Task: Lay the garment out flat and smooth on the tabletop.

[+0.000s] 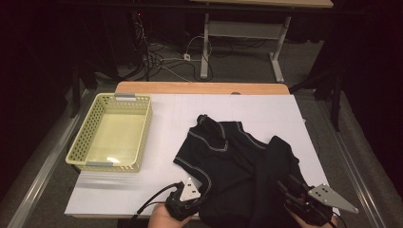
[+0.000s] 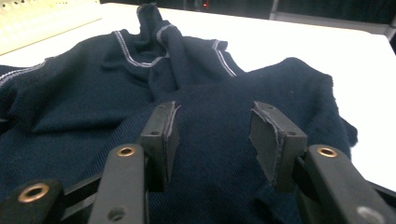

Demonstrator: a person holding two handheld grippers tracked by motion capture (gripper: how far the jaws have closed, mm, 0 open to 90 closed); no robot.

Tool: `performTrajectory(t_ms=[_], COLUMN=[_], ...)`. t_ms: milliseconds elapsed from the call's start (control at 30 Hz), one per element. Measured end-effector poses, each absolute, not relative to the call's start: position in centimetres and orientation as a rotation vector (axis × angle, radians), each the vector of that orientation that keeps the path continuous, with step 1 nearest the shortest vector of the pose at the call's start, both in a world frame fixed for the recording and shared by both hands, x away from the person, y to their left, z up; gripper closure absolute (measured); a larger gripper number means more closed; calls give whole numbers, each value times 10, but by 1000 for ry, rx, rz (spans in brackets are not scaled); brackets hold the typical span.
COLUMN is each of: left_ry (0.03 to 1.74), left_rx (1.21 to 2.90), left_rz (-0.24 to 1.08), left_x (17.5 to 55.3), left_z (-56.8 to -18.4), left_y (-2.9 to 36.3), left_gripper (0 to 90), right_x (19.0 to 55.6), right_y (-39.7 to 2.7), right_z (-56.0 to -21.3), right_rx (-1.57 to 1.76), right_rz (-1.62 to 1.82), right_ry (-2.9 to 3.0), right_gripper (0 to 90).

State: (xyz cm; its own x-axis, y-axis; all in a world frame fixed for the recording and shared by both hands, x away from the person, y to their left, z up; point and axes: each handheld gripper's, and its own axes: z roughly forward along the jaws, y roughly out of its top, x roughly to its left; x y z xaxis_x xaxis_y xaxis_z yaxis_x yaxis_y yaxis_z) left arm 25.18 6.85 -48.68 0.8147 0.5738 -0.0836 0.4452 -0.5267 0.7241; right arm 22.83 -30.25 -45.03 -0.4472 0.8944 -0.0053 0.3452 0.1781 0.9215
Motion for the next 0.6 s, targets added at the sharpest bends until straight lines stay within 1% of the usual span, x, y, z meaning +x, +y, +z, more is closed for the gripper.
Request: performTrajectory(t_ms=[100,167,300,333,367,400,433,567,600], left_ry=[772,810,899,947,976,976,1022,1056,1061], left_rx=[2213,2202,2177,2162,2142,2142,2123,2104,2086], left_rz=[255,286,350,403,405,405,412,441,438], left_x=[250,249,248,249,249,249,251,248,245], left_z=[-485,-484,-479,-476,-476,-476,-476,-477,-480], left_y=[83,100,140,161,171,171,187,201,205], left_gripper=[795,796,795,795,794,793,793,792,792], right_x=[233,238,243,246,247,247,248,251,253], right_y=[-299,-295,-291,-287,-285,-282,-280,-275,-275], right_z=[-450,-449,-447,-446,-445,-444,-444,-443,-442], right_rx=[1153,1141,1129,1122,1116,1110,1101,1094,1094], right_rz=[1259,1267,1280,1290,1294,1296,1298,1295,1287], right_ry=[1900,1897,1899,1901,1903,1907,1911,1915,1906], right_gripper=[531,531,529,529,529,529,529,518,504])
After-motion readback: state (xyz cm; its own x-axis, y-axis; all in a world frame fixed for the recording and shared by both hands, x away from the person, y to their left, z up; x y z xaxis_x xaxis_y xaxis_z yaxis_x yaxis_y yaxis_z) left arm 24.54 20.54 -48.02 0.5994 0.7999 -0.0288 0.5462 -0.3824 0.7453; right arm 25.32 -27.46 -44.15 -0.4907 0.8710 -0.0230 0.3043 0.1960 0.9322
